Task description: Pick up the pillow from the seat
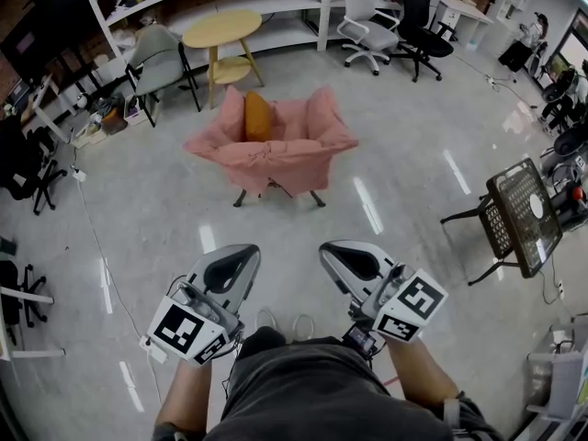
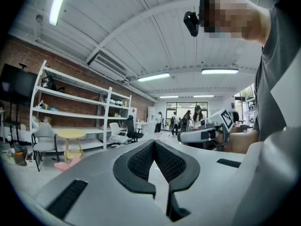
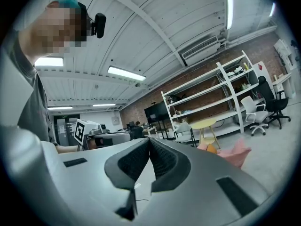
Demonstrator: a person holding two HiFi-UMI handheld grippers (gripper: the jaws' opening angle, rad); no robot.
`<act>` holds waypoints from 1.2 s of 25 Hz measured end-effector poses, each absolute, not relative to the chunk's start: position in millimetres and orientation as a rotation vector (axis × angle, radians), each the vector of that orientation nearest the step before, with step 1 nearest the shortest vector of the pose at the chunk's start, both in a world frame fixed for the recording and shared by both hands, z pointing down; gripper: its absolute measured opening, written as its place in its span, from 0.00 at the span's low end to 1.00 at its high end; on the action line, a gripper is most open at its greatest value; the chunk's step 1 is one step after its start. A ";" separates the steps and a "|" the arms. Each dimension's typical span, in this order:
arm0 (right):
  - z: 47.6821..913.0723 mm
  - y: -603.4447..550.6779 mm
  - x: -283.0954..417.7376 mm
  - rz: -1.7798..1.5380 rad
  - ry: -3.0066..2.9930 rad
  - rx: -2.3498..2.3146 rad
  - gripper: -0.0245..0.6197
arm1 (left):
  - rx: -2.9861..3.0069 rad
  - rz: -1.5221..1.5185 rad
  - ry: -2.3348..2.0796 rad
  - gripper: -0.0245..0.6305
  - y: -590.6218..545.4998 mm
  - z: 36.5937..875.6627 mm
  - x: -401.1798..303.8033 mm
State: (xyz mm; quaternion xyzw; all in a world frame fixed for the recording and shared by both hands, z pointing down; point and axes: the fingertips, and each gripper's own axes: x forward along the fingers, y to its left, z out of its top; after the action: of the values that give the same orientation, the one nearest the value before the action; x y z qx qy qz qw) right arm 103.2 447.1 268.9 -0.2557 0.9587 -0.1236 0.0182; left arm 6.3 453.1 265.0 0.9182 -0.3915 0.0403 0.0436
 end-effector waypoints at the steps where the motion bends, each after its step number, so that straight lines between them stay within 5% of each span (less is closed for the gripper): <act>1: 269.1 443.2 104.0 -0.382 2.976 -0.793 0.06 | 2.806 0.124 -1.199 0.05 449.2 265.9 6.5; 30: 297.6 205.7 27.9 -0.491 2.982 -0.881 0.06 | 2.762 0.130 -1.109 0.05 201.8 294.1 -72.6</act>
State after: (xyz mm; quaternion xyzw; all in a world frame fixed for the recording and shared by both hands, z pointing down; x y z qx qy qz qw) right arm 27.9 205.7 297.6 -0.2799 0.9473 -0.1559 -0.0033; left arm -72.6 201.8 294.1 0.9240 -0.3710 0.0434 0.0813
